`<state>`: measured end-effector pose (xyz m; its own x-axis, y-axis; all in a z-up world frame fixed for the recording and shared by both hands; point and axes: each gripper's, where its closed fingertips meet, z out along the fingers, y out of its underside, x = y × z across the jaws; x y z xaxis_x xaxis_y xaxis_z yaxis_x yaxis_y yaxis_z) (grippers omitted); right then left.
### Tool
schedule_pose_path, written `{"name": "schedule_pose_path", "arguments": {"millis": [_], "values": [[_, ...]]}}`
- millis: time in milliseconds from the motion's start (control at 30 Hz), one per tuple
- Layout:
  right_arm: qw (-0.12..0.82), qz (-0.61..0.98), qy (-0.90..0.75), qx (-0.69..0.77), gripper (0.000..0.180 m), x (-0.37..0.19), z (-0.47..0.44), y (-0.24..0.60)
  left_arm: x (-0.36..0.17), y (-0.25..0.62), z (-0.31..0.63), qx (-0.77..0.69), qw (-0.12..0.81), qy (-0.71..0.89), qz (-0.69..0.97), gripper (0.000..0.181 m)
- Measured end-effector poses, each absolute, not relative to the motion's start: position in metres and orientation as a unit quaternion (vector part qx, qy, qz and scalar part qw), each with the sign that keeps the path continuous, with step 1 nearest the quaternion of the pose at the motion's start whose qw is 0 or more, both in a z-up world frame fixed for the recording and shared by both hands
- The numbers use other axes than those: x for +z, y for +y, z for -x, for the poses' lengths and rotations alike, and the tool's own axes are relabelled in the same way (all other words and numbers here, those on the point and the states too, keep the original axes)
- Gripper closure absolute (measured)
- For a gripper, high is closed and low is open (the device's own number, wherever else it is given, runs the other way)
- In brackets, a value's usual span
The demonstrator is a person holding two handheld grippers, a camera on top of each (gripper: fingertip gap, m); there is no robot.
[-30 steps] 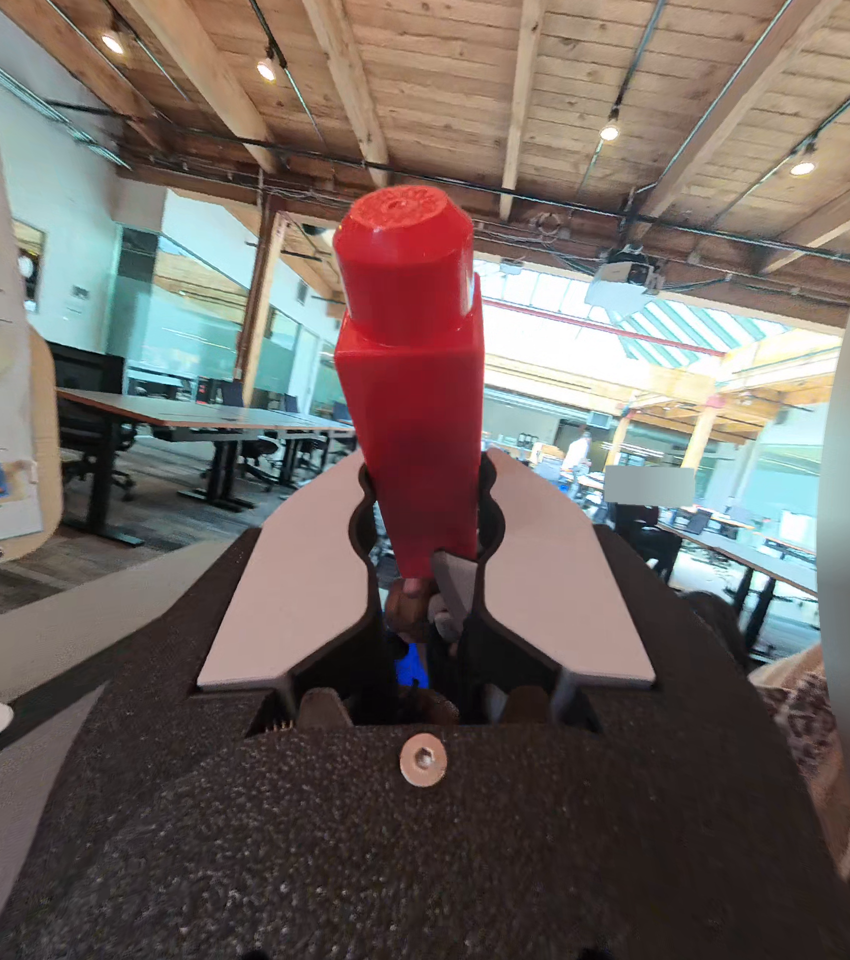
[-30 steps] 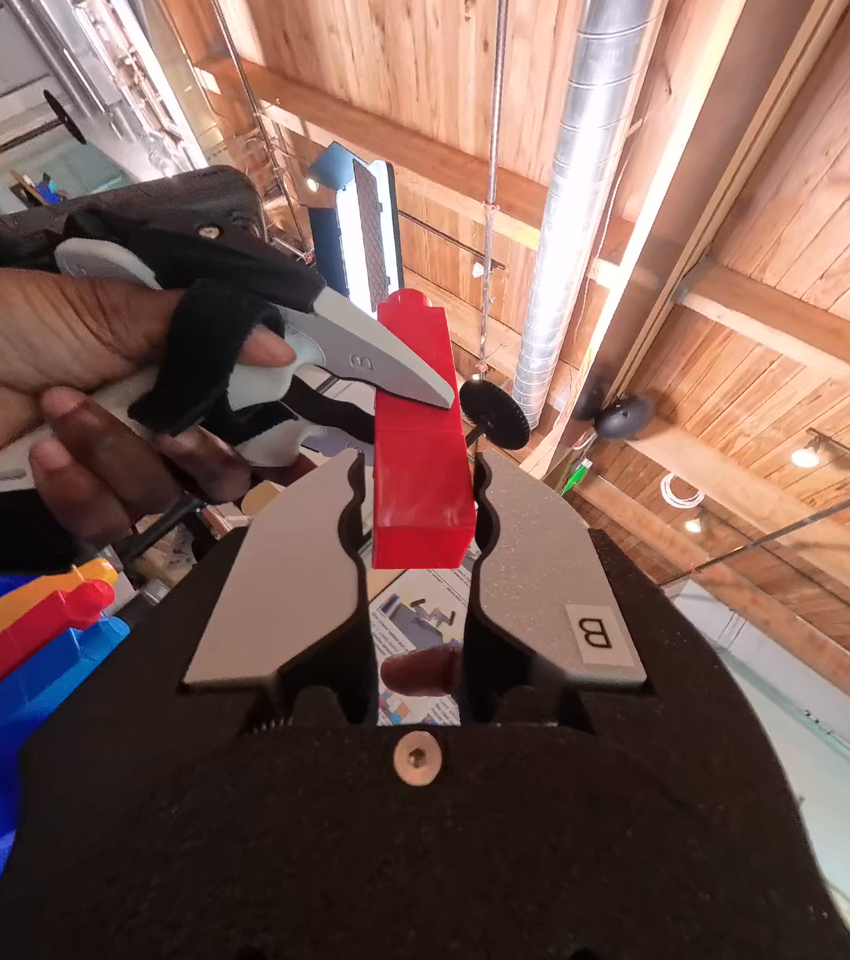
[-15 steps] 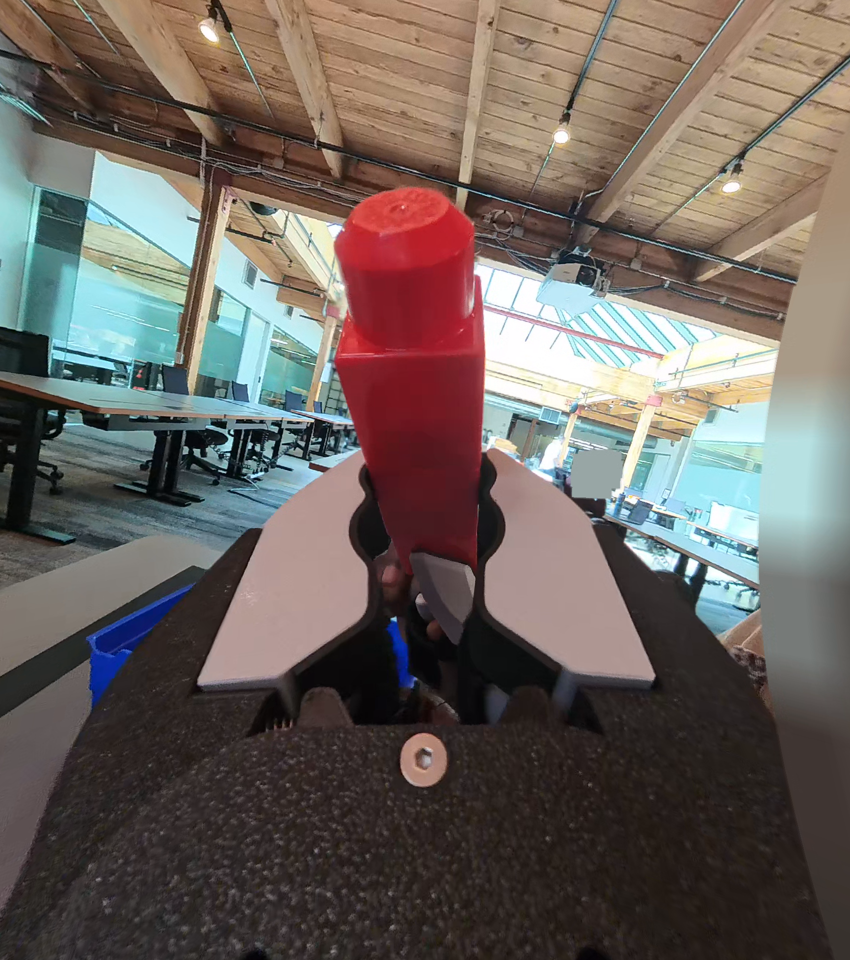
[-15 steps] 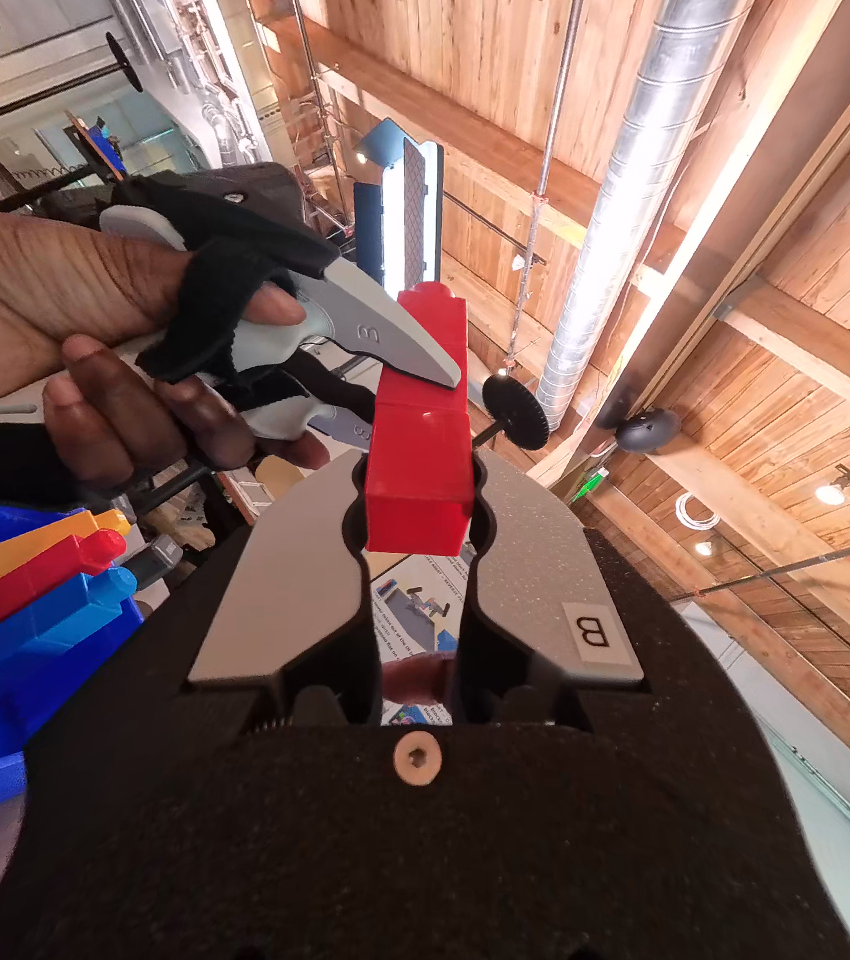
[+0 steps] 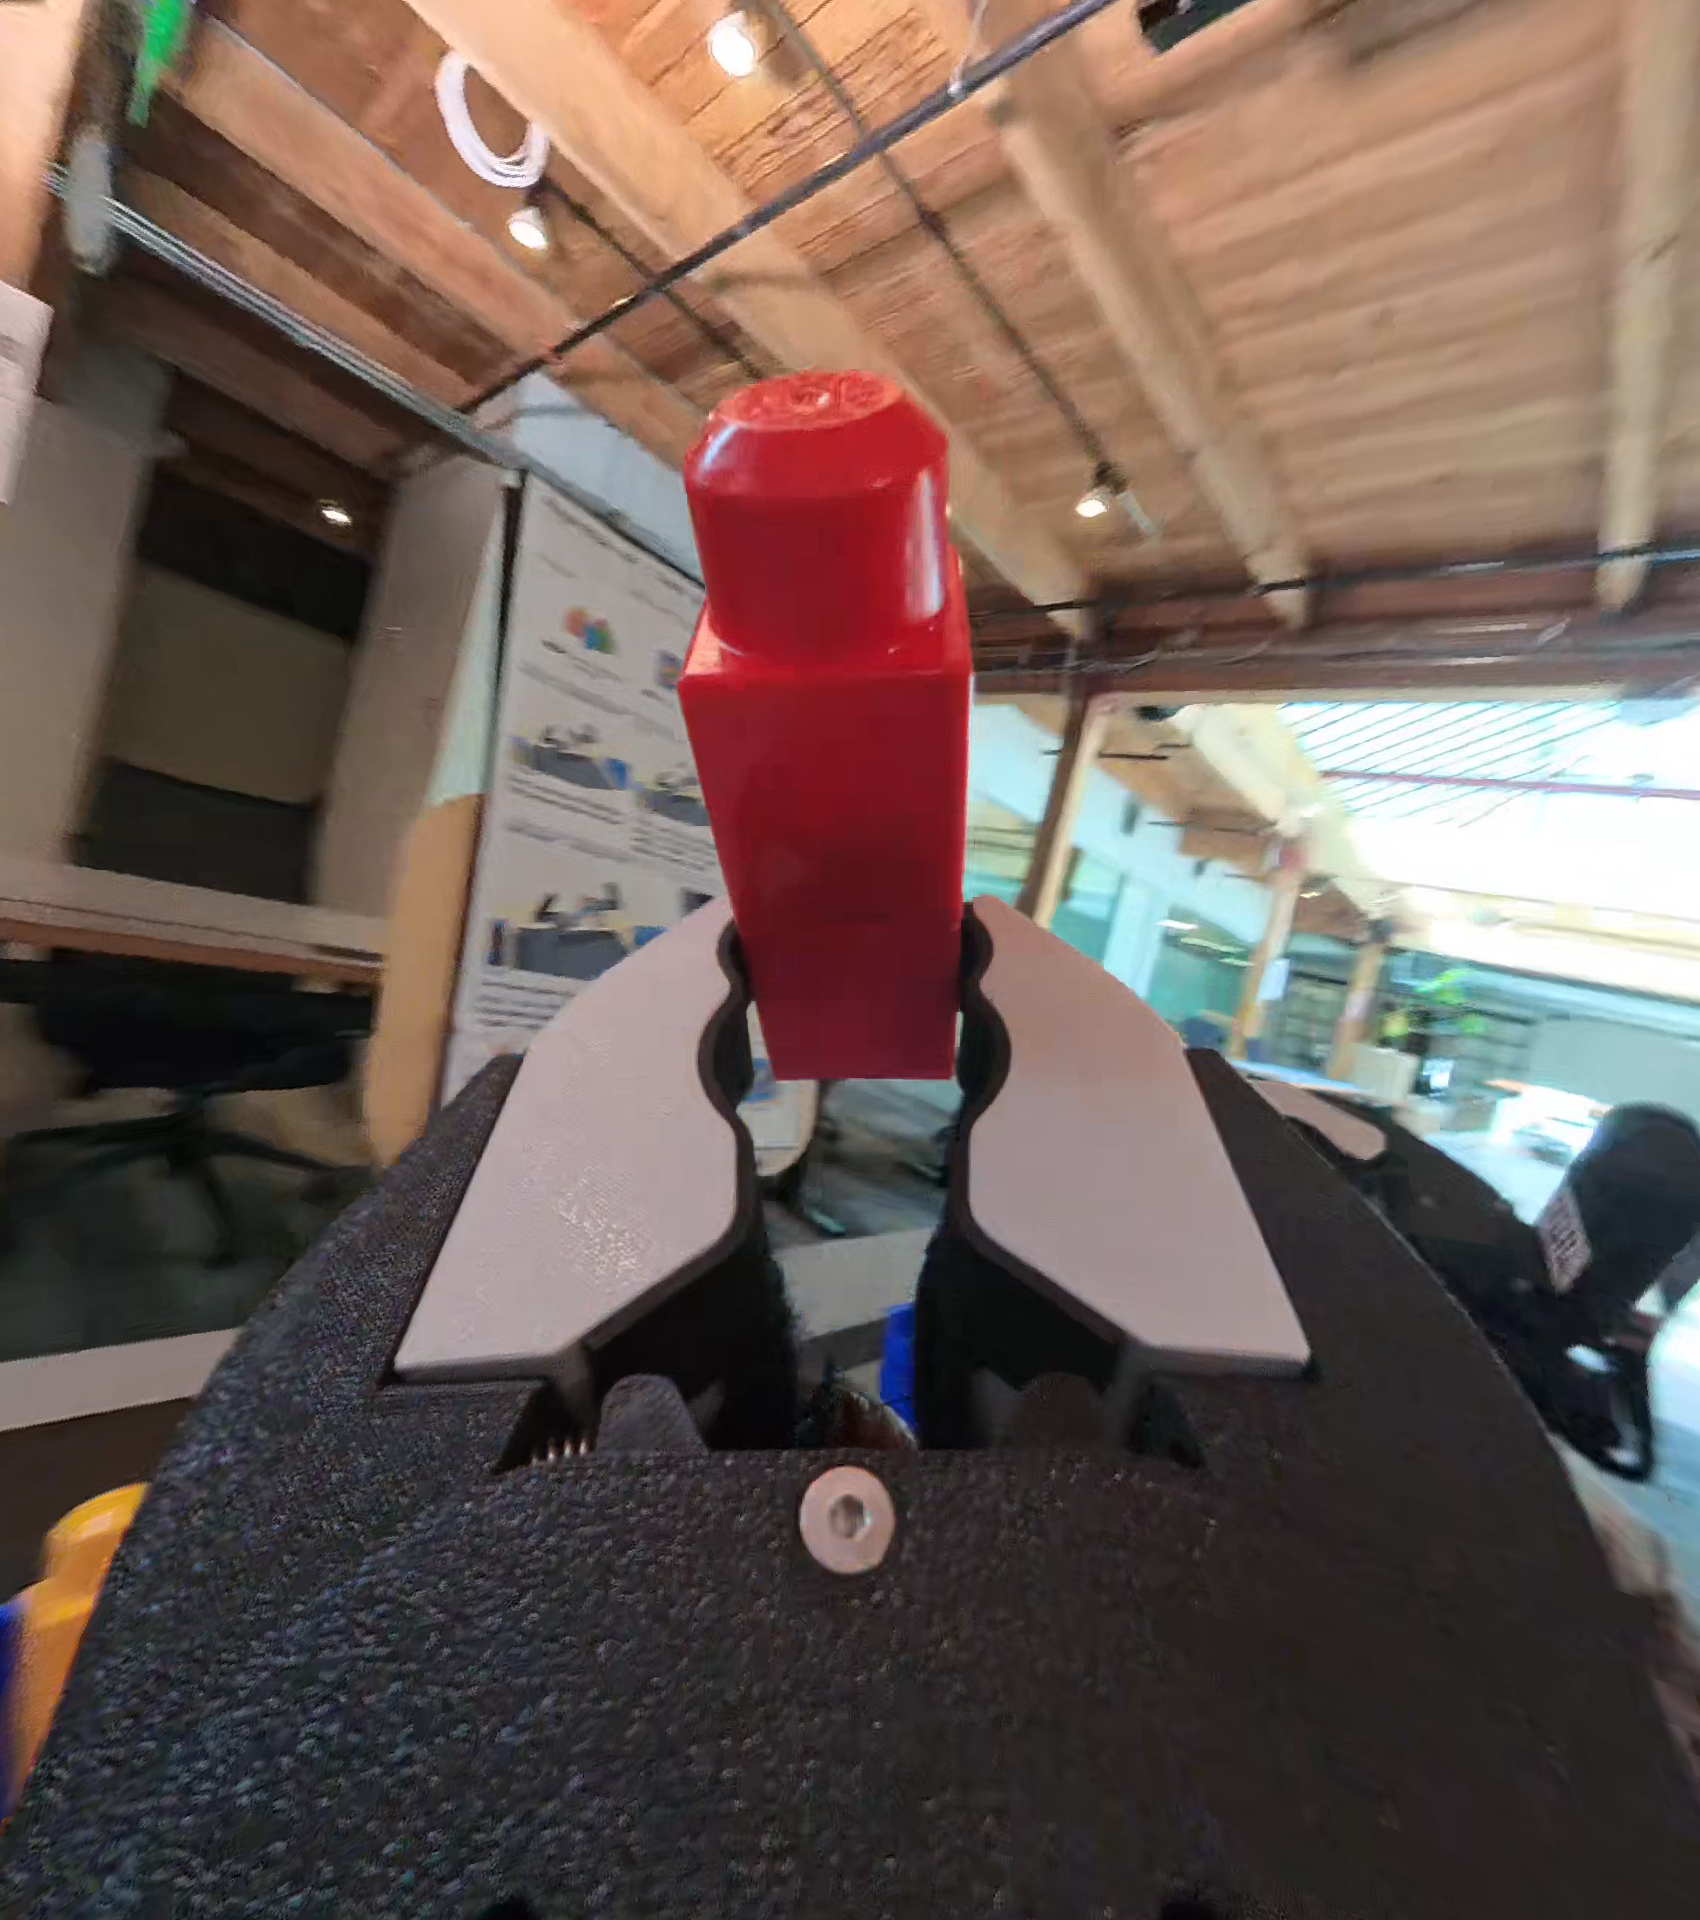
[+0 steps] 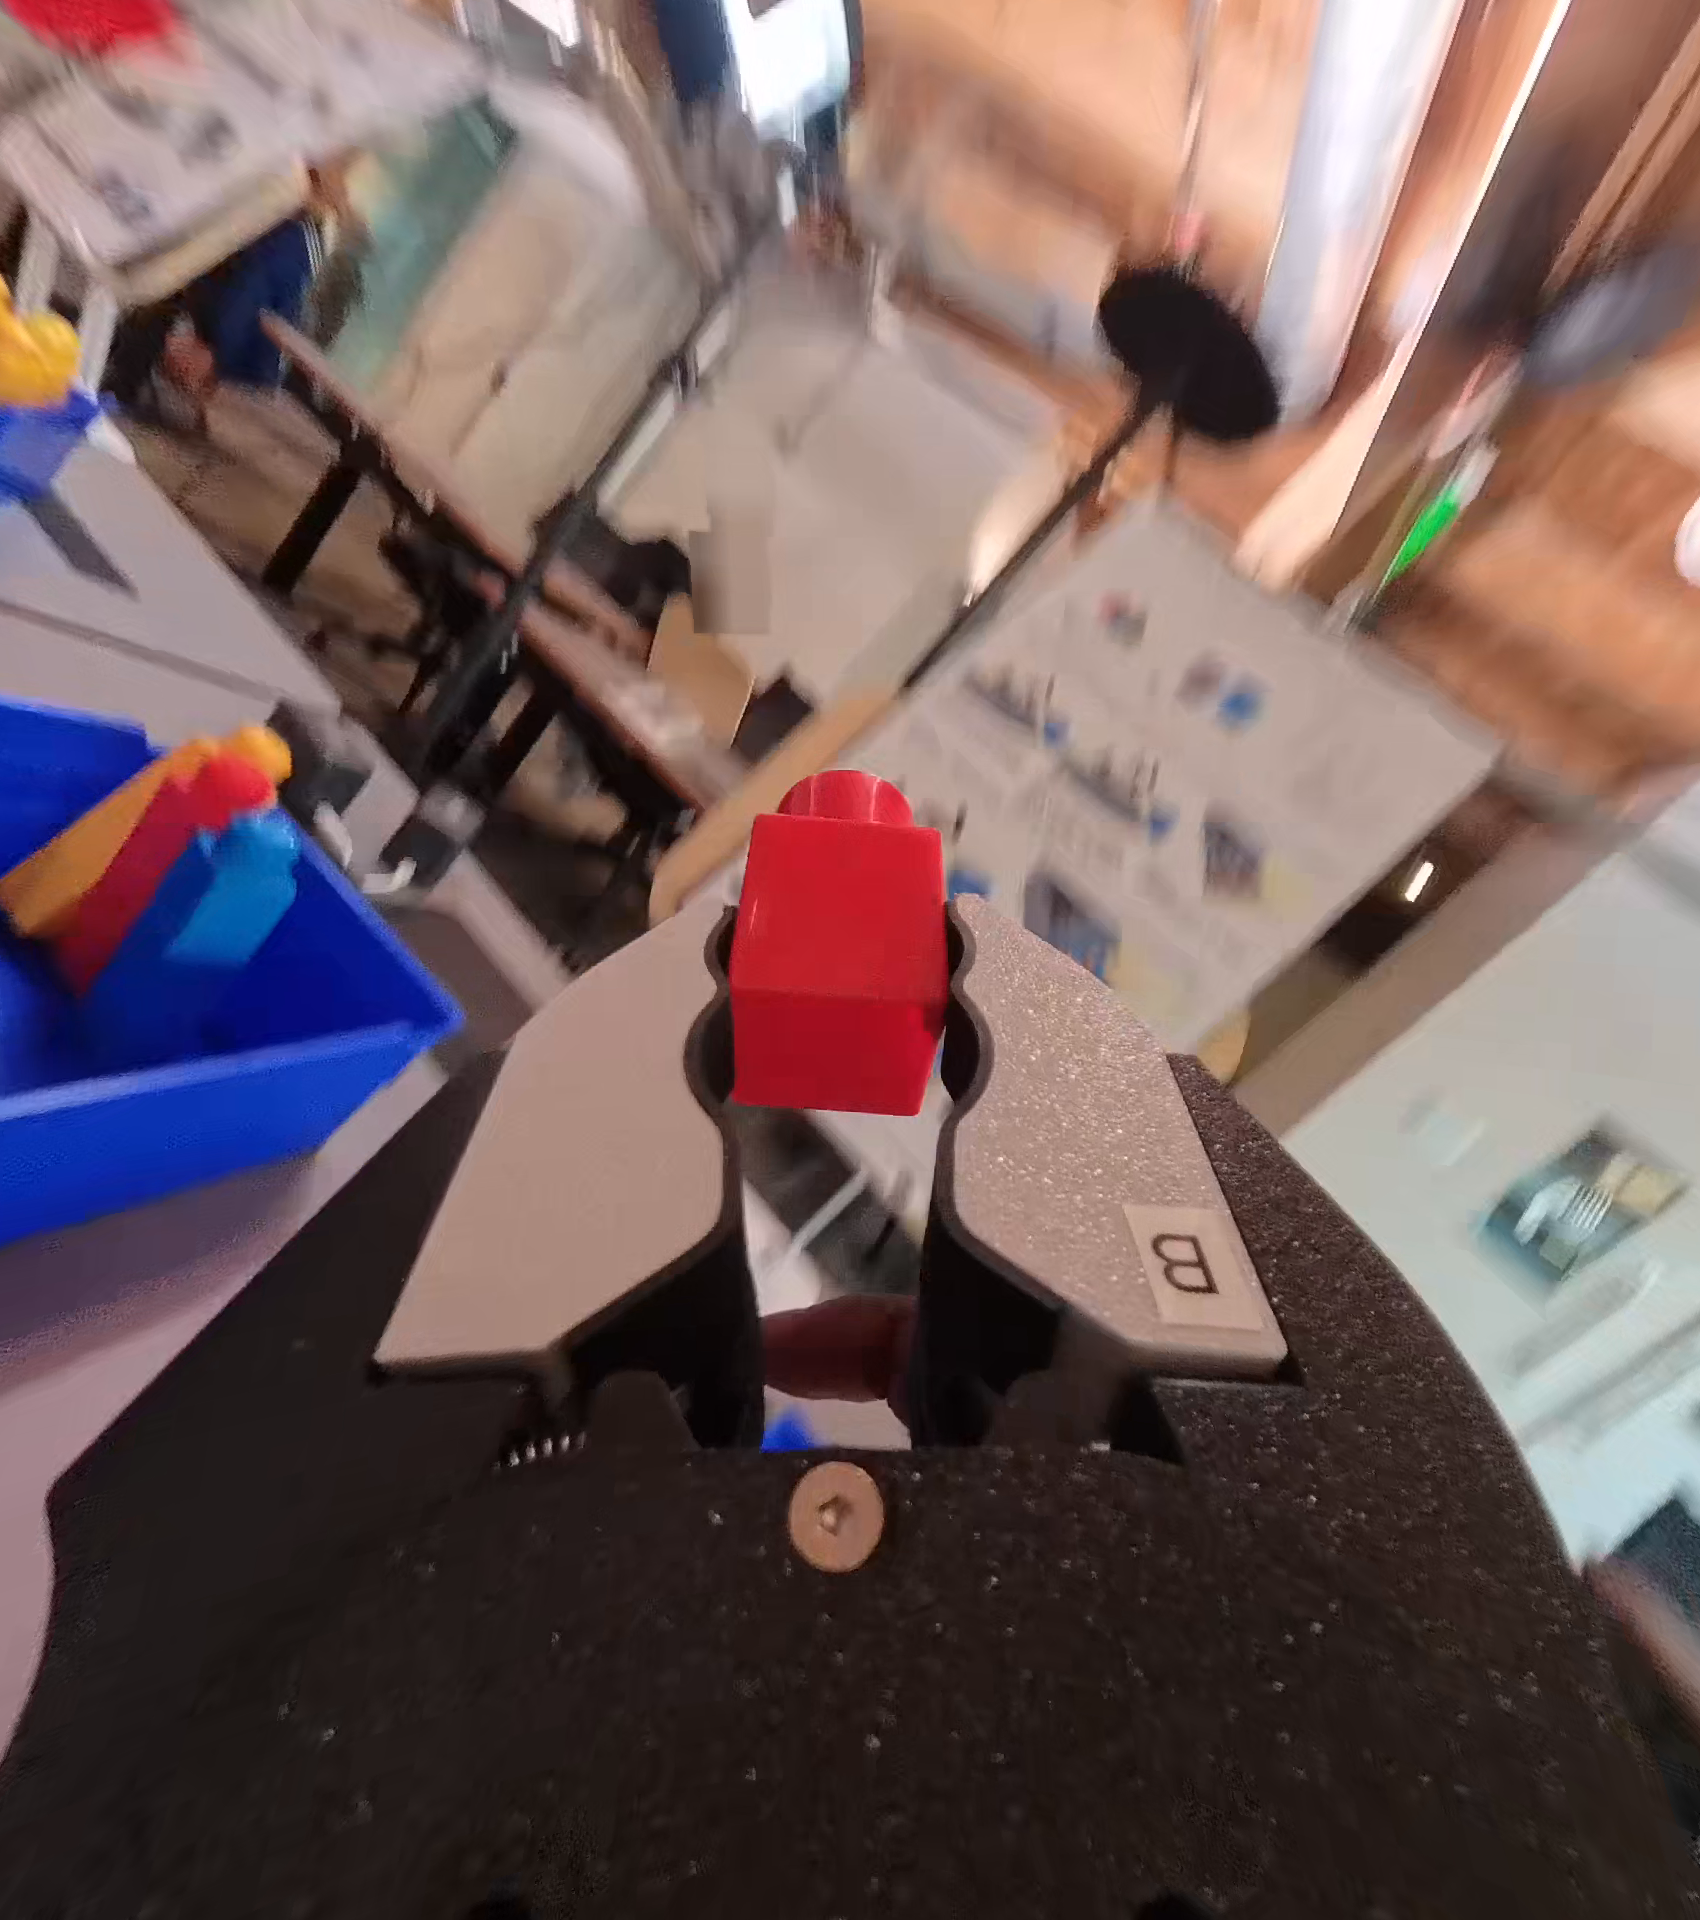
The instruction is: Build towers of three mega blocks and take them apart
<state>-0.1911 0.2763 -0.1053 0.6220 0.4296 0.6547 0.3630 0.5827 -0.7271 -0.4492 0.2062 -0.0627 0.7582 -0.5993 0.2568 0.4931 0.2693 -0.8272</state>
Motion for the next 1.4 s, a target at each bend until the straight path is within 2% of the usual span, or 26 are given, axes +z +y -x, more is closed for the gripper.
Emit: {"name": "schedule_pose_path", "arguments": {"millis": [200,333,467,700,800,867,1033,1267,1400], "values": [[0.549,0.763,-0.341,0.023,0.143,-0.215,0.076,0.342,-0.071,0.201,0.472,-0.313,0.798,0.039,0.514,0.144],[0.415,0.852,-0.312,0.059,0.143,-0.285,0.048,0.347,-0.075,0.211,0.456,-0.306,0.787,0.061,0.533,0.145],[0.386,0.862,-0.302,0.127,0.144,-0.311,0.068,0.356,-0.079,0.22,0.427,-0.3,0.772,0.105,0.55,0.145],[0.395,0.879,-0.238,0.12,0.142,-0.343,0.093,0.395,-0.082,0.227,0.374,-0.314,0.744,0.178,0.562,0.144],[0.383,0.884,-0.238,0.12,0.13,-0.354,0.098,0.398,-0.085,0.228,0.353,-0.318,0.732,0.205,0.567,0.144],[0.399,0.879,-0.232,0.123,0.124,-0.345,0.097,0.4,-0.087,0.228,0.339,-0.323,0.721,0.225,0.57,0.144],[0.49,0.825,-0.227,0.166,0.126,-0.286,0.098,0.393,-0.104,0.236,0.309,-0.28,0.7,0.28,0.595,0.144],[0.636,0.628,-0.297,0.336,0.126,-0.143,0.152,0.312,-0.128,0.279,0.299,-0.049,0.711,0.271,0.647,0.144],[0.633,0.577,-0.361,0.369,0.125,-0.119,0.198,0.269,-0.14,0.285,0.275,0.043,0.7,0.312,0.641,0.144]]}}
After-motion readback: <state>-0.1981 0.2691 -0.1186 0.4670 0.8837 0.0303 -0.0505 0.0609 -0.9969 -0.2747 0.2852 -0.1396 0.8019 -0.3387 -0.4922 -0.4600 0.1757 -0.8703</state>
